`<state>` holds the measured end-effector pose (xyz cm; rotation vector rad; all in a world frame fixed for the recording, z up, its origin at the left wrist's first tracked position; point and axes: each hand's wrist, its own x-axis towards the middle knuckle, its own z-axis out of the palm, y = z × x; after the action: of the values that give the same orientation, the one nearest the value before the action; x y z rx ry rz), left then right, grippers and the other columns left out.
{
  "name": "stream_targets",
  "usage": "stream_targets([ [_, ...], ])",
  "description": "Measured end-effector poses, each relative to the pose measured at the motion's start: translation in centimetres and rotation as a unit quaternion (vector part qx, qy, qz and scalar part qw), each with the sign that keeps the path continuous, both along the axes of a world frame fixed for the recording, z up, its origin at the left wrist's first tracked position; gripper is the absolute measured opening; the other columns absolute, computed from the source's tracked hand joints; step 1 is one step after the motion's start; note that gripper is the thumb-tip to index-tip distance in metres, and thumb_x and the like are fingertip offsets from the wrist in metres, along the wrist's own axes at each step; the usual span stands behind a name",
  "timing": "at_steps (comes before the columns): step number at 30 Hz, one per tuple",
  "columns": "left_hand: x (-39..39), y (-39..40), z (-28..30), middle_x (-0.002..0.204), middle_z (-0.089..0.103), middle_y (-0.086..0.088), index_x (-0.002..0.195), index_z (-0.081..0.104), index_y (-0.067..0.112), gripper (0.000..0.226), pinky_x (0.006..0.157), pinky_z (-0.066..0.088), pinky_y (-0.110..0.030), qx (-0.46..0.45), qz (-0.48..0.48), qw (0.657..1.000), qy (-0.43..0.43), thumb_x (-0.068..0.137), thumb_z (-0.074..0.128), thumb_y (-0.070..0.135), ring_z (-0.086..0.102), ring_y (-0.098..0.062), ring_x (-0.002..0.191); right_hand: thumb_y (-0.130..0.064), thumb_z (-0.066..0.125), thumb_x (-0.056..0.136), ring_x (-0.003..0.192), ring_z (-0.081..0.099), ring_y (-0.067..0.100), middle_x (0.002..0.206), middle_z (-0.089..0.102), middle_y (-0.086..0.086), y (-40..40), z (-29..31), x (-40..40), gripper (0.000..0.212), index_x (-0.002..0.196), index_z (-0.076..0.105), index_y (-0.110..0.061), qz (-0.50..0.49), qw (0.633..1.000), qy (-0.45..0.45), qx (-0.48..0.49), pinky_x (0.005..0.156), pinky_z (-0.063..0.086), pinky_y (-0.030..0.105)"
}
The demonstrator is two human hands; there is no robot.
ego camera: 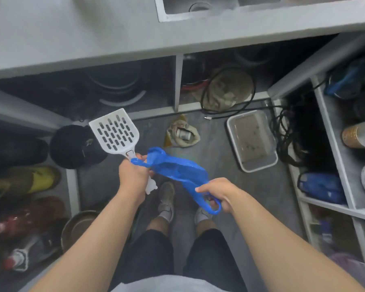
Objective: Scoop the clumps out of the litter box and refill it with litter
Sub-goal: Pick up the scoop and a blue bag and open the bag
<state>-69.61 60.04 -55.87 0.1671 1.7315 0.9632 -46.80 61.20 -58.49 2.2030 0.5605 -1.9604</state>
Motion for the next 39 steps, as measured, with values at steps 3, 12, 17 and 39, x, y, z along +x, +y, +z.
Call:
stream_targets([
  [3, -0.2, -0.5, -2.8, 0.063, 0.061, 0.004, 0.055, 0.053, 0.026, 0.028, 0.08, 0.053, -0.047, -0.001, 0.021, 0.999, -0.034, 0.07, 0.065, 0.005, 0.06, -0.019, 0.066, 0.0, 0.067, 0.084, 0.05, 0.04, 0.018, 0.069, 0.053, 0.014, -1.5, -3.2, 0.2, 0.023, 0.067, 0.055, -0.011, -0.044, 0.999, -0.011, 0.013, 0.043, 0.029, 0.023],
  [12, 4.2, 0.0, -9.5, 0.073, 0.05, -0.006, 0.064, 0.038, 0.024, 0.044, 0.066, 0.05, -0.035, -0.045, 0.016, 0.996, -0.073, 0.079, 0.067, -0.005, 0.056, -0.021, 0.065, 0.008, 0.046, 0.093, 0.077, 0.07, 0.017, 0.089, 0.072, 0.006, 0.0, -7.8, 6.2, 0.031, 0.099, 0.066, -0.015, -0.157, 0.983, 0.101, -0.004, 0.078, 0.058, 0.038],
  [17, 9.6, -0.9, -11.5, 0.069, 0.061, -0.004, 0.071, 0.046, 0.017, 0.033, 0.047, 0.05, -0.023, -0.056, 0.07, 0.994, -0.068, 0.094, 0.053, -0.005, 0.062, -0.014, 0.052, 0.025, 0.031, 0.077, 0.055, 0.067, 0.02, 0.082, 0.066, 0.019, 2.3, -10.6, 12.0, 0.045, 0.088, 0.065, -0.002, -0.127, 0.987, 0.087, 0.047, 0.054, 0.058, 0.032],
  [39, 12.6, -6.7, -36.1, 0.082, 0.073, -0.006, 0.084, 0.073, 0.015, 0.051, 0.065, 0.061, -0.032, -0.059, 0.029, 0.934, -0.35, 0.037, 0.093, 0.019, 0.074, -0.022, 0.071, -0.006, 0.05, 0.067, 0.068, 0.065, 0.028, 0.086, 0.065, 0.012, 6.9, -34.2, 20.8, 0.031, 0.095, 0.064, -0.008, -0.121, 0.975, 0.174, -0.071, 0.069, 0.055, 0.033],
])
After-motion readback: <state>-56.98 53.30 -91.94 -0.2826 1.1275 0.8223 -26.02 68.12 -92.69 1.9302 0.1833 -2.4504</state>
